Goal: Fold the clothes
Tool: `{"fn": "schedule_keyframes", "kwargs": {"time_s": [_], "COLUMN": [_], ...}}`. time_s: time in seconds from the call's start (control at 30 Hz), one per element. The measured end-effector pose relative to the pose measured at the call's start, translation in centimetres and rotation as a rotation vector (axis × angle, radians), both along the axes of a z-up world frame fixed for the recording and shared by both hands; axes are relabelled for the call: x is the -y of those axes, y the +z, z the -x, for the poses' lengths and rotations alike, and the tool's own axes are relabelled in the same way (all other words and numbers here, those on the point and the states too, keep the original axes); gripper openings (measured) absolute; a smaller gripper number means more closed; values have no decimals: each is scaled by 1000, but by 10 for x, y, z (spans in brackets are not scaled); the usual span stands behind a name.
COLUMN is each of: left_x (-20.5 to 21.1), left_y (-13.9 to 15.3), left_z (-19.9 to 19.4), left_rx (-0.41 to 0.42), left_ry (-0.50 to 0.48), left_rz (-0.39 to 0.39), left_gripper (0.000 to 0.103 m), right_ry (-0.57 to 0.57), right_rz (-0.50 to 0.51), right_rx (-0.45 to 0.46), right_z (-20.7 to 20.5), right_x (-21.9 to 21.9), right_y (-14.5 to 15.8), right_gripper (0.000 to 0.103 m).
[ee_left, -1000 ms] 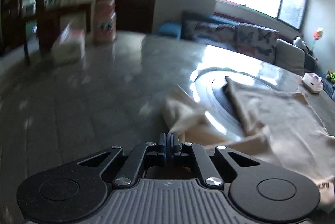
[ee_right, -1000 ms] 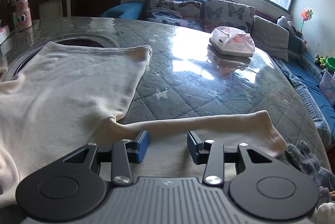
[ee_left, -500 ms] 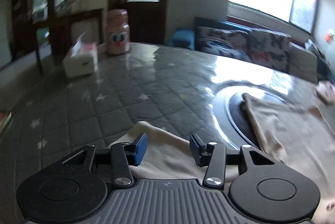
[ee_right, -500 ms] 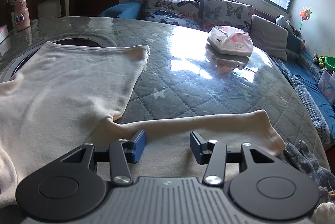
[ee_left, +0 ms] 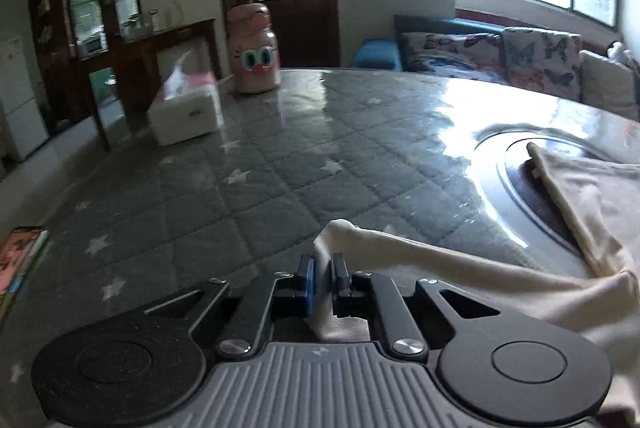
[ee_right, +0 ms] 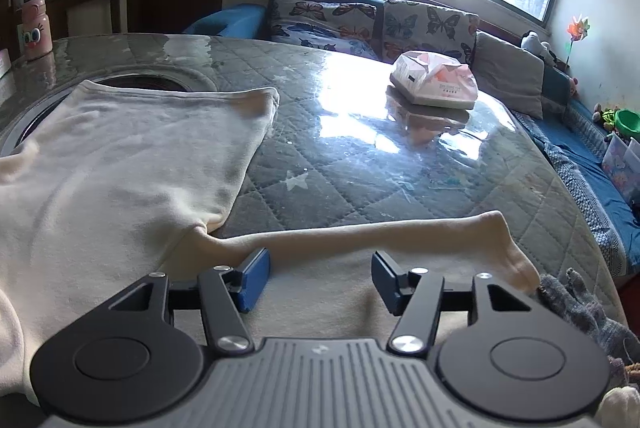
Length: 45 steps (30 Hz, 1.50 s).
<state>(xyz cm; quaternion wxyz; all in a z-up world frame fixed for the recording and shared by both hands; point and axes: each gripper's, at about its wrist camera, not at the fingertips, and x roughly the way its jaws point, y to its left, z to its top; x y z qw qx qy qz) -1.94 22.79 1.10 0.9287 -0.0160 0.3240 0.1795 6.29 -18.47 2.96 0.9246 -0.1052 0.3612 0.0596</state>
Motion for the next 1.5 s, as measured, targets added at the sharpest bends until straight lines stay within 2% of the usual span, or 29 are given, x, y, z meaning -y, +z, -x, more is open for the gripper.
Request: {"fn": "schedule_keyframes", "kwargs": {"time_s": [0.13, 0.2, 0.3, 0.43, 0.57, 0.73, 0.83, 0.93, 1.13, 1.2, 1.23, 1.27, 1.4, 1.5], "left_x": [-11, -15, -15, -10, 5, 21, 14, 6, -4, -5, -7, -9, -18, -20], "left_y": [2, 0, 3, 12, 21, 15, 7, 1, 8, 10, 10, 10, 6, 1], "left_z": [18, 20, 16, 10, 11, 1, -7, -10, -1, 4, 5, 6, 3, 1], "left_rx": [-9, -12, -13, 9, 30, 18, -10, -24, -12, 3, 8, 13, -1, -13], "left_ry": [101, 86, 55, 67, -6, -107, -106, -101, -90, -82, -69, -54, -57, -85], "left_rz": [5, 12, 10, -17, 1, -5, 9, 10, 9, -8, -21, -33, -17, 1], "left_gripper": [8, 8, 14, 19, 19, 19, 19, 20, 21, 27, 36, 39, 38, 23], "right_ry": [2, 2, -2, -5, -2, 9, 94, 229, 577, 681, 730, 779, 898, 930], "right_rz": [3, 4, -3, 6, 7, 5, -2, -18, -97, -106, -106, -106, -99, -81], "right_rx": [1, 3, 1, 4, 3, 17, 30, 43, -10, -28, -36, -44, -64, -62], "right_z": [0, -1, -1, -1, -2, 5, 15, 27, 46, 54, 58, 63, 73, 74], "right_x": [0, 2, 3, 2, 2, -4, -20, -46, -124, -153, -167, -181, -226, -250], "right_y": [0, -1, -1, 0, 0, 7, 20, 34, 46, 45, 44, 42, 31, 22], "right_gripper": [61, 63, 64, 64, 64, 63, 61, 57, 50, 46, 41, 40, 31, 27]}}
